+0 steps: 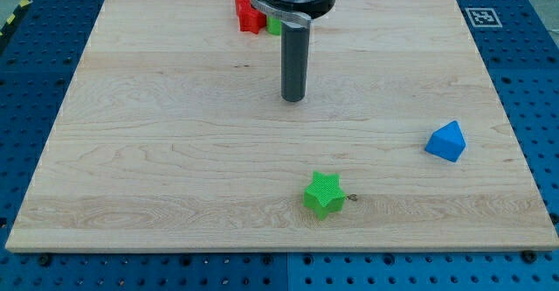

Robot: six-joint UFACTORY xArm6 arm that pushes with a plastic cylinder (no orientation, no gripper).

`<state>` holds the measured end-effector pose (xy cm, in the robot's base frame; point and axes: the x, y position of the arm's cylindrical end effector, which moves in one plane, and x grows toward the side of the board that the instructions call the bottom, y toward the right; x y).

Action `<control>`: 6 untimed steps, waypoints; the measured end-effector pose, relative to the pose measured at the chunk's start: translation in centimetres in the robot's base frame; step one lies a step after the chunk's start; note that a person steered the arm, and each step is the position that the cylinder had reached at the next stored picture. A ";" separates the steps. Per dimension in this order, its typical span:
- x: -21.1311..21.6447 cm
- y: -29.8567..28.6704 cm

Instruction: Slide the blue triangle into the blue cube

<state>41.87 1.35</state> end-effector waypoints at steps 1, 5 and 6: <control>0.0 0.0; 0.3 24.1; 4.4 31.5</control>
<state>46.30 32.87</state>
